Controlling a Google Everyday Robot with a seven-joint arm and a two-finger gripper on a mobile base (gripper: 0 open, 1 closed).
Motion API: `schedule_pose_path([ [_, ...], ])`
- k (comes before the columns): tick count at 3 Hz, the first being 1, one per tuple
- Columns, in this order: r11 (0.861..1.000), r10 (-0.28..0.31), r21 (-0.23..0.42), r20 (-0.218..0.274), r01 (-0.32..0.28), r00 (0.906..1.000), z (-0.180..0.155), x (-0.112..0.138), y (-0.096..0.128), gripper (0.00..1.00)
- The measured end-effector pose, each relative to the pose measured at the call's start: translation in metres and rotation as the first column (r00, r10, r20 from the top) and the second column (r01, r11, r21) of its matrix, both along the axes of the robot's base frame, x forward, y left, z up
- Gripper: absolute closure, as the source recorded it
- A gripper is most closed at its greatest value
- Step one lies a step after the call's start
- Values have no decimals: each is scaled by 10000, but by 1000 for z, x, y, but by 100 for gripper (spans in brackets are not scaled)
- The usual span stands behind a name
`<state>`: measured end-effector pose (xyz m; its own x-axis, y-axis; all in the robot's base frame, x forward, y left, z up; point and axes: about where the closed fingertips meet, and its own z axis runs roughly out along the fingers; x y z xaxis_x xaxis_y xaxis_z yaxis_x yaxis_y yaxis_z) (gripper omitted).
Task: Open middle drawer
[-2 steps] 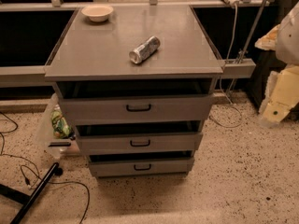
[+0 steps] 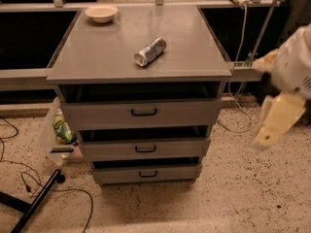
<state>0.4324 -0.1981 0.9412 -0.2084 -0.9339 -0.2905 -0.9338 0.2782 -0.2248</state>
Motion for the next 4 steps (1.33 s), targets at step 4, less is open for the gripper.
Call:
schedule_pose_path([
  [4, 9913, 194, 1302, 54, -199, 9998, -110, 13, 39, 0],
])
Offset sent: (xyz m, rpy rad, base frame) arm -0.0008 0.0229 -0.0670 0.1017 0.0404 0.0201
